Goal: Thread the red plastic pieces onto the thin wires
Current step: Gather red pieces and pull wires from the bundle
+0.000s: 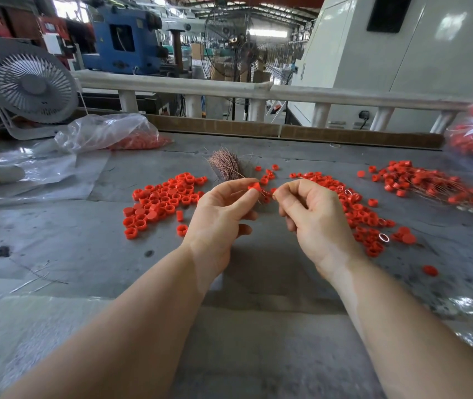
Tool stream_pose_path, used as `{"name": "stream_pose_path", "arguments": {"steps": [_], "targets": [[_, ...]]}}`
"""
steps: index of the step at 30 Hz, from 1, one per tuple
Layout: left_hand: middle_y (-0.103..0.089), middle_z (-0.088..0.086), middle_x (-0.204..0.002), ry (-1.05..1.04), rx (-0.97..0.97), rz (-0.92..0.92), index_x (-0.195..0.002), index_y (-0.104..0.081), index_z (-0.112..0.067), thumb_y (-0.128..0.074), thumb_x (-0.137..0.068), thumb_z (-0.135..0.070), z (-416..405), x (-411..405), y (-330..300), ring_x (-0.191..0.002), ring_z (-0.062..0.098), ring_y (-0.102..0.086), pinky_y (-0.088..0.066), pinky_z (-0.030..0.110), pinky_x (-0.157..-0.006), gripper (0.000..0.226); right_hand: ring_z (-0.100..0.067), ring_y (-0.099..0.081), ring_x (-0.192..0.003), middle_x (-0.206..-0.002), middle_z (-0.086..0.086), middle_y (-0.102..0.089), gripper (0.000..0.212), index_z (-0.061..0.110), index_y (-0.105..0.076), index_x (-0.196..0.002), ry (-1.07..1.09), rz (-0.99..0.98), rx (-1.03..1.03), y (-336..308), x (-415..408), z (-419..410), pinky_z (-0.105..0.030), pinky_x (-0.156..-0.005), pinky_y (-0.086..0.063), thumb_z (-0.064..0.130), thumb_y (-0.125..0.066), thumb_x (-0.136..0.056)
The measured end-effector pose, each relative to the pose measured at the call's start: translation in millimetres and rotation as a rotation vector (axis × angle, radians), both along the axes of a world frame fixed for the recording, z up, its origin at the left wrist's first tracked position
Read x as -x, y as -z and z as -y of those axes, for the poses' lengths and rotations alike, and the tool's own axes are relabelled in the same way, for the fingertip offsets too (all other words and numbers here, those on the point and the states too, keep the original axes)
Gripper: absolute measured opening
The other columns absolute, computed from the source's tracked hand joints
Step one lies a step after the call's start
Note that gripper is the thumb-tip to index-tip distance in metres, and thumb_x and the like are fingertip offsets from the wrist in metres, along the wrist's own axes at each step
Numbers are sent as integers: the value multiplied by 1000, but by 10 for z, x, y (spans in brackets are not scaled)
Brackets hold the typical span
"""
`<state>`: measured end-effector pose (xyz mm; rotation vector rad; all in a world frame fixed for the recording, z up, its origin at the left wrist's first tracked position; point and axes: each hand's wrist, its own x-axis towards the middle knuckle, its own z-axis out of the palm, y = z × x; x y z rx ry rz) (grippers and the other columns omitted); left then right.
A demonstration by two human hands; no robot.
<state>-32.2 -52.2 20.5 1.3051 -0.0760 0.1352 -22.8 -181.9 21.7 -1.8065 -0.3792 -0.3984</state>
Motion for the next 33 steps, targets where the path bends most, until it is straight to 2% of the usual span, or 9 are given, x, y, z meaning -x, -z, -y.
{"name": "stream_pose_path", "arguments": {"steps": [4,8,11,15,21,25,30,33], "targets": [[-63,-15,-61,-24,-3,3,-89,-65,-24,-59,-89,-11,-18,-15,24,-49,-2,-52,-41,14,-44,14,-2,-40,-46,-54,10,-51,24,23,-56,-69,10,31,42,8,1,-9,-18,-50,-36,15,-57,-92],[-63,-15,-61,-44,15,0,-87,-66,-24,-60,-89,-13,-27,-34,34,-49,-2,-52,-40,14,-43,12,1,-49,-52,-63,8,-58,19,23,-60,-74,52,84,98,24,2,8,-12,-54,-39,12,-61,-89],[-62,-15,-59,-94,15,3,-87,-65,-23,-63,-87,-14,-30,-50,52,-47,-2,-51,-39,14,-42,10,-8,-58,-66,-70,7,-63,15,22,-63,-79,110,141,192,39,7,4,-22,-64,-47,9,-63,-87],[-59,-13,-60,-172,34,-9,-86,-62,-22,-63,-87,-13,-35,-77,70,-44,-1,-48,-38,14,-40,9,-16,-59,-68,-72,3,-65,8,15,-68,-85,167,182,277,48,14,-9,-35,-69,-49,9,-64,-86],[-57,-7,-68,-250,-15,30,-87,-59,-20,-62,-88,-12,-31,-82,75,-44,1,-47,-38,16,-40,8,-20,-55,-65,-70,2,-64,6,14,-69,-86,292,204,375,42,21,20,-37,-64,-47,13,-63,-87],[-54,-4,-71,-307,6,-12,-85,-53,-21,-62,-88,-15,-59,-102,88,-48,7,-45,-38,20,-43,11,-25,-58,-67,-71,-3,-66,8,12,-68,-83,324,212,384,36,28,45,-41,-64,-48,11,-61,-88],[-55,-4,-69,-293,-48,-29,-89,-55,-19,-63,-88,-17,-53,-112,102,-46,5,-46,-39,18,-41,8,-20,-59,-69,-70,3,-63,9,12,-67,-83,340,202,350,34,6,50,-39,-67,-49,7,-61,-87],[-57,-2,-76,-261,-103,-48,-94,-55,-20,-63,-87,-16,-47,-112,110,-47,5,-47,-39,17,-41,11,-18,-61,-74,-73,6,-61,13,11,-66,-85,348,176,273,35,-31,79,-38,-72,-51,1,-58,-87]]}}
